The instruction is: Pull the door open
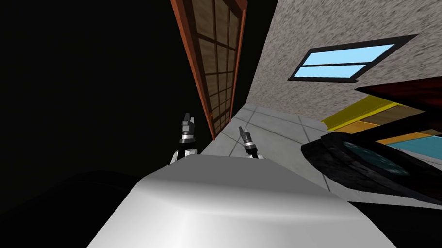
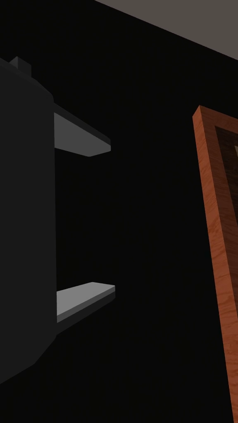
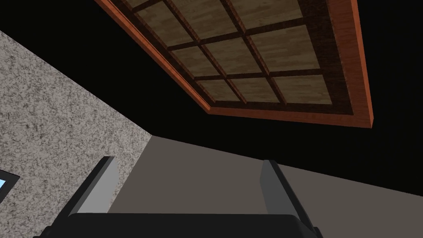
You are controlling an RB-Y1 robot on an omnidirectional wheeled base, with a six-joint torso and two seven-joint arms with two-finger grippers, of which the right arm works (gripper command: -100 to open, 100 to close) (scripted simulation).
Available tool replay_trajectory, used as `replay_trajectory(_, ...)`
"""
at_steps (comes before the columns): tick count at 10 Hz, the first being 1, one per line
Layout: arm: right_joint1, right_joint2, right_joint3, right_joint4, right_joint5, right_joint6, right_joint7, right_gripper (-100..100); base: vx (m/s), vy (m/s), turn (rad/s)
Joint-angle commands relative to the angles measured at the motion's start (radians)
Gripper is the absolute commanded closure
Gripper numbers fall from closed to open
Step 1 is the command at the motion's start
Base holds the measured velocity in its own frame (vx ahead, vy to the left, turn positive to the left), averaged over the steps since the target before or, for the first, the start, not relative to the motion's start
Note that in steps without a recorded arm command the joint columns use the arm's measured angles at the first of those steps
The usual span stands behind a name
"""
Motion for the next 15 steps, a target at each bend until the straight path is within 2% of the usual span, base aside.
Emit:
replay_trajectory(1,-0.012,0.001,0.008,0.039,0.016,-0.016,0.030,-100,0.098,-0.044,0.039)
replay_trajectory(15,-0.094,0.016,0.086,0.322,0.150,-0.112,0.267,-100,0.095,-0.039,0.043)
